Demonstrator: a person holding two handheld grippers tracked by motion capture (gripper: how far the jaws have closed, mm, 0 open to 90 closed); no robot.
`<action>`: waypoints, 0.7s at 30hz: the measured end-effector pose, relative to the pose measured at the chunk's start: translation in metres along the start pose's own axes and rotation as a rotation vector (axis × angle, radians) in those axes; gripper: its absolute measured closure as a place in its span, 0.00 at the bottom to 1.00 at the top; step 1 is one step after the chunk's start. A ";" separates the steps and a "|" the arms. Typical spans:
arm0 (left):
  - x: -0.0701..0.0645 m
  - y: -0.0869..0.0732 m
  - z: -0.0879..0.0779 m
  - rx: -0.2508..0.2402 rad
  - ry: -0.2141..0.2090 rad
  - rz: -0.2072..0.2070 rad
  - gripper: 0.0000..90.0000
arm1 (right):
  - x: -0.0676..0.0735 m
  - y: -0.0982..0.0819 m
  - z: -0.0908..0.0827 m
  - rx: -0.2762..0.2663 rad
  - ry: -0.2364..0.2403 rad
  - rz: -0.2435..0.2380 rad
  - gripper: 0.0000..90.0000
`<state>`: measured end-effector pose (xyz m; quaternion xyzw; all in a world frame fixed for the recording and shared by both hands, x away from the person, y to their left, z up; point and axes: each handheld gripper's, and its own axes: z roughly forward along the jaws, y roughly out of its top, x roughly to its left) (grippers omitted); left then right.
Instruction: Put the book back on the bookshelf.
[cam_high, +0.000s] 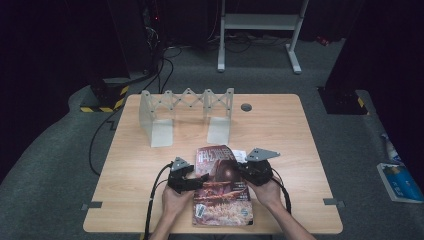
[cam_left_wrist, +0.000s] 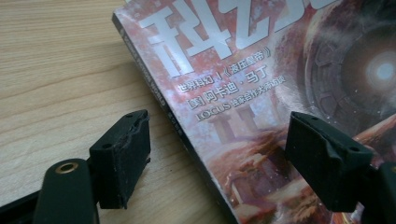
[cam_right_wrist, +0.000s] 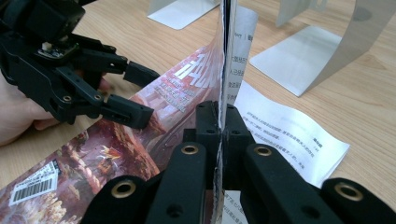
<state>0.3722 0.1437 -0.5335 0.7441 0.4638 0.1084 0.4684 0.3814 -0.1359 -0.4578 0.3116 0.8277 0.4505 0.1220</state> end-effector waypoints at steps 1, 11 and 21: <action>0.000 0.000 0.000 -0.002 -0.004 -0.002 0.24 | 0.001 0.000 -0.001 -0.003 0.003 0.001 0.98; 0.000 0.000 0.000 -0.013 -0.048 -0.011 0.23 | 0.007 0.004 -0.005 -0.029 0.018 -0.030 0.99; -0.001 0.000 0.000 -0.020 -0.073 -0.007 0.22 | 0.014 0.009 -0.006 -0.053 0.051 -0.049 0.99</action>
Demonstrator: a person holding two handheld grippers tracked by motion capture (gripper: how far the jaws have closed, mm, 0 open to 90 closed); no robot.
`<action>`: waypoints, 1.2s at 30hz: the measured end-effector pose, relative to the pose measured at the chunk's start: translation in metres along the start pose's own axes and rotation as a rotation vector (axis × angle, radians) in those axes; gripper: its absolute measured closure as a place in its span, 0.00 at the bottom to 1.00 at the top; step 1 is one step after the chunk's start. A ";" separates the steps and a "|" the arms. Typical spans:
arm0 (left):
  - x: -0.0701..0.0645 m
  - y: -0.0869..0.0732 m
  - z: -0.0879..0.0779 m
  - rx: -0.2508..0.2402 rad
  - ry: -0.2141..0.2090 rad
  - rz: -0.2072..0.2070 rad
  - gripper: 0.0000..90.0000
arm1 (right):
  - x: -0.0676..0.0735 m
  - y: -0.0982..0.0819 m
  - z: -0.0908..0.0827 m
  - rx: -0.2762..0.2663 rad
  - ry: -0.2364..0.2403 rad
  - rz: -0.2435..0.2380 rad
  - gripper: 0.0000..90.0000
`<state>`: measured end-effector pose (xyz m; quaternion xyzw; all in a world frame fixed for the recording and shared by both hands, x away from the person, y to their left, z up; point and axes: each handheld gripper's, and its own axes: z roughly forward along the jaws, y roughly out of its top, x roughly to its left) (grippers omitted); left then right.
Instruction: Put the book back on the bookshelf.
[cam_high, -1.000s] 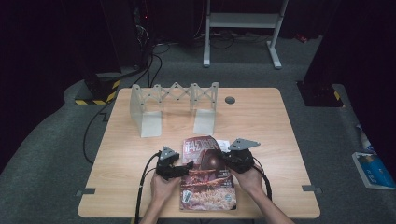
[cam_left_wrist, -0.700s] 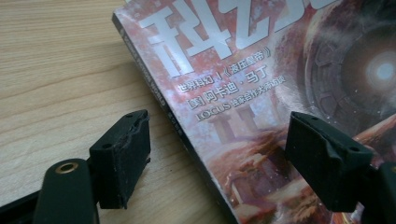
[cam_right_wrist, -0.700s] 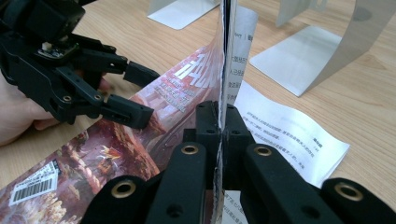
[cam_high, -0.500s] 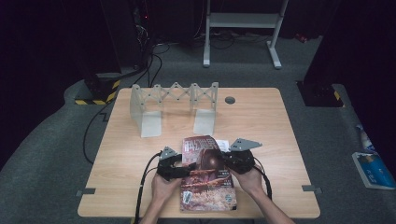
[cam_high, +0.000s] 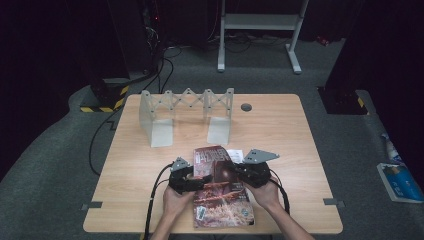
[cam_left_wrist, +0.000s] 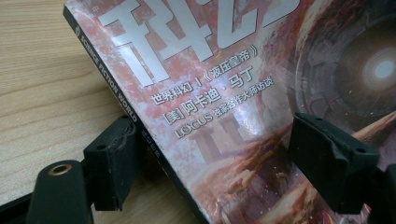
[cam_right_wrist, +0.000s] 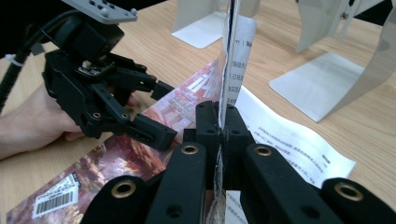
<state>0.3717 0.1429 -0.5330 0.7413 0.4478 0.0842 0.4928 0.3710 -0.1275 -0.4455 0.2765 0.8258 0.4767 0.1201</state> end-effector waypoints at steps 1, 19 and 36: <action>0.000 0.000 0.000 -0.002 -0.001 0.000 0.22 | 0.001 0.000 -0.001 -0.005 0.004 -0.001 0.99; 0.001 0.000 -0.001 0.042 -0.007 -0.033 0.33 | -0.001 -0.001 0.005 0.011 0.022 -0.013 0.98; 0.000 -0.003 -0.003 0.051 0.001 -0.004 0.63 | -0.012 -0.009 0.018 0.098 -0.035 0.042 0.92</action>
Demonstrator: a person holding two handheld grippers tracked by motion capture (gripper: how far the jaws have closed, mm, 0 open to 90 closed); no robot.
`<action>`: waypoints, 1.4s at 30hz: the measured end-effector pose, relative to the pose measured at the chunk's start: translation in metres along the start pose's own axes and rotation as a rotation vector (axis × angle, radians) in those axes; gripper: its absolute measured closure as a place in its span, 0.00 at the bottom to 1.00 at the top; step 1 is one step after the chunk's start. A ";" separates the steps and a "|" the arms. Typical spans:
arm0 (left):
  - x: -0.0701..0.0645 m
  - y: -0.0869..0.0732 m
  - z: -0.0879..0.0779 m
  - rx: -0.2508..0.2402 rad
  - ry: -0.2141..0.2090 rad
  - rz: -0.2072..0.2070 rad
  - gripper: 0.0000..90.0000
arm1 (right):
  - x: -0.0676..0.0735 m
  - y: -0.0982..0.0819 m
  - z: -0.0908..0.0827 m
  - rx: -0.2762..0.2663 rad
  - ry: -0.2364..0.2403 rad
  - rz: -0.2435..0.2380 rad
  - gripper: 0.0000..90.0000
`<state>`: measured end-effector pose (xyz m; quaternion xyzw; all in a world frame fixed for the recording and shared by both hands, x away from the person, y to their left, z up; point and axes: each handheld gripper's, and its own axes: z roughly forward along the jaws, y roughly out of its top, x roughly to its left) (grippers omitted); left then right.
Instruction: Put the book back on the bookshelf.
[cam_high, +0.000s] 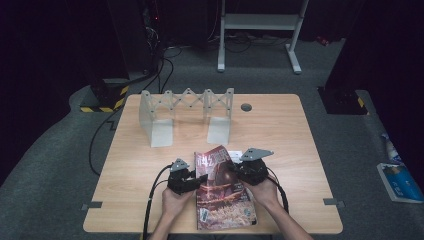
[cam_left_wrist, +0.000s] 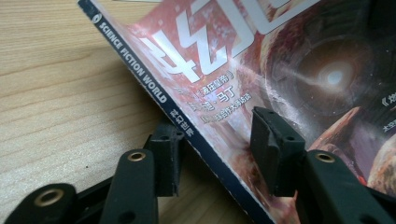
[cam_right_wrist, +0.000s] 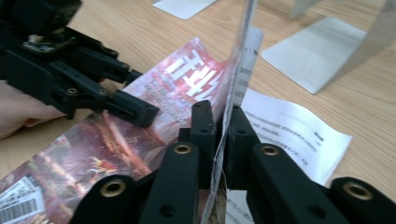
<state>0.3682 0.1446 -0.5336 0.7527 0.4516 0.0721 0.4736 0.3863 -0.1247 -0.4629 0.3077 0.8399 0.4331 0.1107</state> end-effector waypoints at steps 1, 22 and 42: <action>-0.001 0.000 0.000 0.002 0.003 0.002 0.63 | -0.002 -0.001 0.000 0.006 -0.003 0.007 0.91; -0.001 0.000 0.001 0.003 0.013 0.005 0.67 | -0.047 -0.045 -0.015 0.082 -0.169 0.143 0.96; 0.003 0.013 0.004 0.053 -0.012 0.001 0.66 | -0.044 -0.050 0.012 0.185 -0.174 0.107 1.00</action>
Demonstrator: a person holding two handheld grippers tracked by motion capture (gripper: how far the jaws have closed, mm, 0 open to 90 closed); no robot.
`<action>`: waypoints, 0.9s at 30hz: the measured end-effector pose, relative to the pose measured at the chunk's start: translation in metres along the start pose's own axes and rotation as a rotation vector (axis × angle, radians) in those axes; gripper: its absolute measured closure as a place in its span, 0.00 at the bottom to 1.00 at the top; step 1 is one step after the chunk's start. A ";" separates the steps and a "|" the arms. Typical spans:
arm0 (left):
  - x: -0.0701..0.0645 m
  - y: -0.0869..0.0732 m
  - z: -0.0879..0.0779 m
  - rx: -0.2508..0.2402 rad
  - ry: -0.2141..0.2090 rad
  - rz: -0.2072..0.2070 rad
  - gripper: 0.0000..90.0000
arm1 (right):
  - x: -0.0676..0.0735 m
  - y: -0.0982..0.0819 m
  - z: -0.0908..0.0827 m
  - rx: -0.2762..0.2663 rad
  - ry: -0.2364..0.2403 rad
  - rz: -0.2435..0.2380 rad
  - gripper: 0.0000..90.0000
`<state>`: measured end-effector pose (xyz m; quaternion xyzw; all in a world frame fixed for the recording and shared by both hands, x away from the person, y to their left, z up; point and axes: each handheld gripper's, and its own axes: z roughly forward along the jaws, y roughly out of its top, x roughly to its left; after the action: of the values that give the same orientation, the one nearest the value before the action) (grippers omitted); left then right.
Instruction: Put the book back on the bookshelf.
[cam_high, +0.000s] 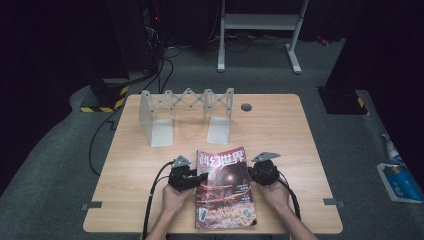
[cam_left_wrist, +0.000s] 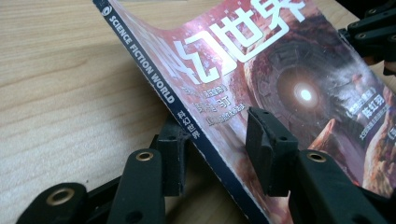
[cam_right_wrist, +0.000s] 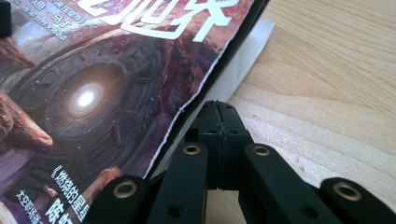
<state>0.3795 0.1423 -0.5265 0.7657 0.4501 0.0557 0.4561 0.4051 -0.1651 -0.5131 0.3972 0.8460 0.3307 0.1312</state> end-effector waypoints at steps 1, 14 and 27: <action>0.000 0.001 0.000 0.008 -0.003 -0.001 0.65 | 0.000 0.000 0.000 -0.002 0.001 -0.003 1.00; -0.001 0.008 0.010 0.035 -0.012 0.019 0.52 | 0.002 0.001 0.002 -0.013 -0.009 -0.040 1.00; -0.004 0.018 0.019 0.061 -0.050 -0.004 0.40 | 0.007 0.005 0.008 -0.024 0.012 -0.057 1.00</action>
<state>0.3979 0.1234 -0.5232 0.7794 0.4415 0.0218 0.4440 0.4075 -0.1532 -0.5156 0.3693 0.8536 0.3396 0.1401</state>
